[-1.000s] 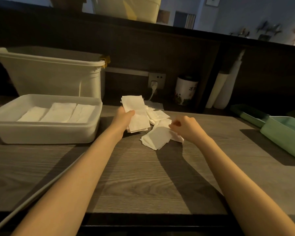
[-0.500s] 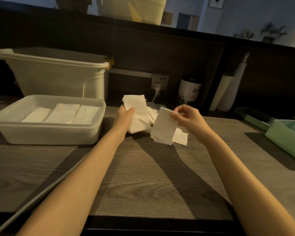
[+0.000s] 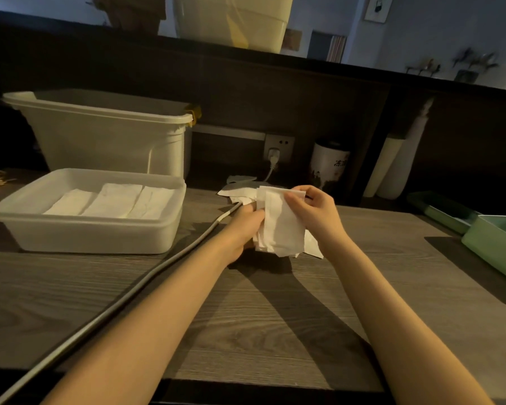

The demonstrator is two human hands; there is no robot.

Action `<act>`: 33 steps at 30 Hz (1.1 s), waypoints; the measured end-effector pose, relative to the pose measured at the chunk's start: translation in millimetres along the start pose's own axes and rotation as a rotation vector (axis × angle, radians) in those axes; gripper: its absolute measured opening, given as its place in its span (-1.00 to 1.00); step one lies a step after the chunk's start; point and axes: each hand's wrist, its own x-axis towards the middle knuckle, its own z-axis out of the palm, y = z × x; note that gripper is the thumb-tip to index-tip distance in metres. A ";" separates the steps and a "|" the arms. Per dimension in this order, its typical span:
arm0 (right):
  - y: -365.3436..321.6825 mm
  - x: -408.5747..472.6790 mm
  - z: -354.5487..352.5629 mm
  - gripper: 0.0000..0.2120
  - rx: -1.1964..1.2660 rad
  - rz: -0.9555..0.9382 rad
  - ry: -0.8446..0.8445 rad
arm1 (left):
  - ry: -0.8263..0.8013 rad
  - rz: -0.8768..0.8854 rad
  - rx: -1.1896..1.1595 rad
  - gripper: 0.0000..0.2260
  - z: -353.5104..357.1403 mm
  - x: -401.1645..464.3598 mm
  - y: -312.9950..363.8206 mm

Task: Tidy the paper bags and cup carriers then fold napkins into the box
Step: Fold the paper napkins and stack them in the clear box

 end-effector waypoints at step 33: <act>52.5 15.6 -32.4 -0.44 -0.944 0.310 -0.032 | 0.202 0.092 -0.061 -0.61 -29.2 8.0 1.8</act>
